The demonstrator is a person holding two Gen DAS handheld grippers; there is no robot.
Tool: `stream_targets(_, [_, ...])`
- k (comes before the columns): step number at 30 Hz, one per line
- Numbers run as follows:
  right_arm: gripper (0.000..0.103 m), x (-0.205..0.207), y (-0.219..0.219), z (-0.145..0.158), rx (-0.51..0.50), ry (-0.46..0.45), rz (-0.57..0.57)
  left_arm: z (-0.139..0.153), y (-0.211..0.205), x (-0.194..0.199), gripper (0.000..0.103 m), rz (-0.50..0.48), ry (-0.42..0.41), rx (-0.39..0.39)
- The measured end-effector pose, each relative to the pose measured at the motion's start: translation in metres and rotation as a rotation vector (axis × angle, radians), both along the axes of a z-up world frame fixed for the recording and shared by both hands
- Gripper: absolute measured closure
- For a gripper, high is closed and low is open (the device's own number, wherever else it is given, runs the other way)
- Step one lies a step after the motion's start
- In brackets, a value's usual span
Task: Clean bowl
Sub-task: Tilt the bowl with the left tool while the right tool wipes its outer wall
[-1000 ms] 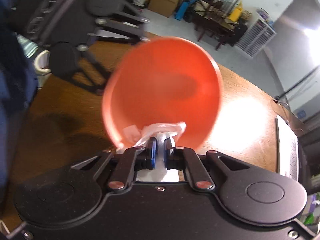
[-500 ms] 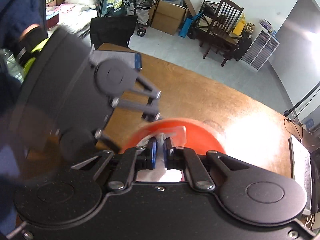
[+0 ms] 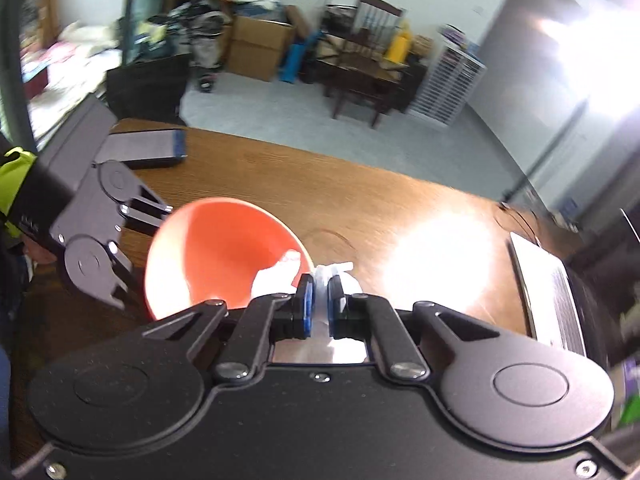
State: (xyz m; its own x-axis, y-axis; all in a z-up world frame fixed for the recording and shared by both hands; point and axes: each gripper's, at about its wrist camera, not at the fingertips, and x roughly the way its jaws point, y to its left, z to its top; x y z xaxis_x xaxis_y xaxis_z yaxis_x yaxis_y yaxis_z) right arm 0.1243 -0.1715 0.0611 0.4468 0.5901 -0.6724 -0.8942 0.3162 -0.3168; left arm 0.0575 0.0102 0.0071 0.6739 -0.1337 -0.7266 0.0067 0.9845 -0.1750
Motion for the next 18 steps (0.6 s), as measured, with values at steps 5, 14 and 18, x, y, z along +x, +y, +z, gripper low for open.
stream_targets(5, [0.096, -0.002, -0.009, -0.015, -0.022, 0.023, -0.008, 0.01, 0.014, 0.014, 0.066, 0.088, 0.052, -0.157])
stream_targets(14, [0.096, -0.036, 0.009, -0.009, 0.008, 0.035, 0.083, 0.02, 0.024, 0.016, 0.066, 0.122, 0.024, -0.315])
stream_targets(18, [0.096, -0.045, 0.013, -0.004, 0.0, 0.025, 0.106, 0.014, 0.034, 0.015, 0.066, 0.169, 0.047, -0.405])
